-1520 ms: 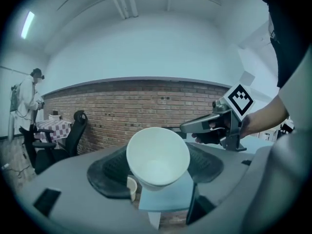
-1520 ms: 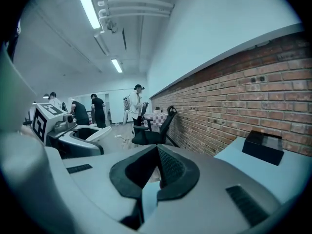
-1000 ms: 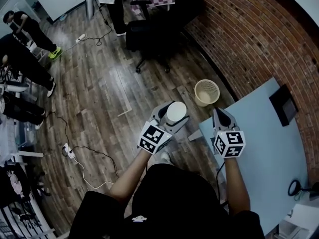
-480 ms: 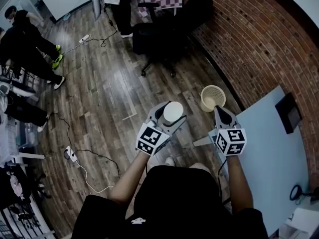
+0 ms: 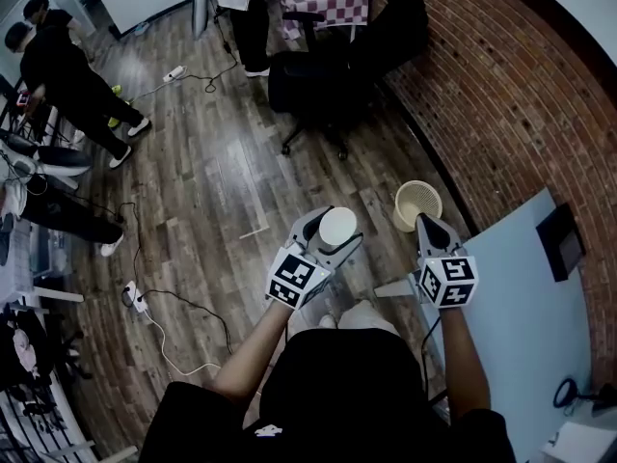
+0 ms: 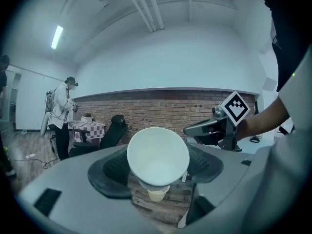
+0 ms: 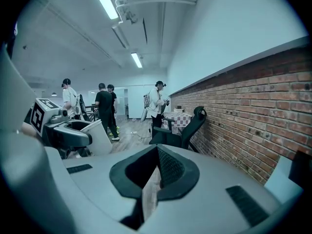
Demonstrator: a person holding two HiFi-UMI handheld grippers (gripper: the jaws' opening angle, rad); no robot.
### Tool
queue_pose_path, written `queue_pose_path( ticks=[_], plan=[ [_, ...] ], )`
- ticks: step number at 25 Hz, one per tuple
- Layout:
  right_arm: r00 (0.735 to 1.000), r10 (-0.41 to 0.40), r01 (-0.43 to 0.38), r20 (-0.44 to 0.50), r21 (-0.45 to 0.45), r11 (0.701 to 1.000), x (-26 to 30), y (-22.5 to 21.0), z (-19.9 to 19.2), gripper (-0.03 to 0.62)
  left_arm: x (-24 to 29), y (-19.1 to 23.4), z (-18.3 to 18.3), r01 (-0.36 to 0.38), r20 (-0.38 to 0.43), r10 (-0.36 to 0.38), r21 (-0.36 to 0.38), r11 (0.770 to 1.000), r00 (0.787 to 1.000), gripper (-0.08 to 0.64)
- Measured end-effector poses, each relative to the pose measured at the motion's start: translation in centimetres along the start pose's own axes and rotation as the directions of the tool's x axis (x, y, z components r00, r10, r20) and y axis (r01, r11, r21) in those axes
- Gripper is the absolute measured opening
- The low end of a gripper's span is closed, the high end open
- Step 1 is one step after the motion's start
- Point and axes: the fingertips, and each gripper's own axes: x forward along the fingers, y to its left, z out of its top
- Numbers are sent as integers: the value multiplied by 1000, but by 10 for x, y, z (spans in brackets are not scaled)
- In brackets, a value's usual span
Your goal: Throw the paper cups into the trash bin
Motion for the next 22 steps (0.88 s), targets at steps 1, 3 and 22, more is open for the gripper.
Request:
queue_pose_path(
  ticks=[1, 3, 22],
  plan=[
    [1000, 2, -2, -1, -1, 1000, 2, 0, 1, -5, 0, 2, 0, -1, -2, 1, 0, 1000, 1000, 335],
    [1000, 8, -8, -2, 0, 1000, 8, 0, 3, -5, 2, 6, 1, -7, -3, 7, -1, 1000, 1000, 334],
    [999, 45, -45, -11, -58, 997, 33, 5, 10, -5, 15, 20, 5, 13, -8, -13, 19, 1000, 1000, 335]
  ],
)
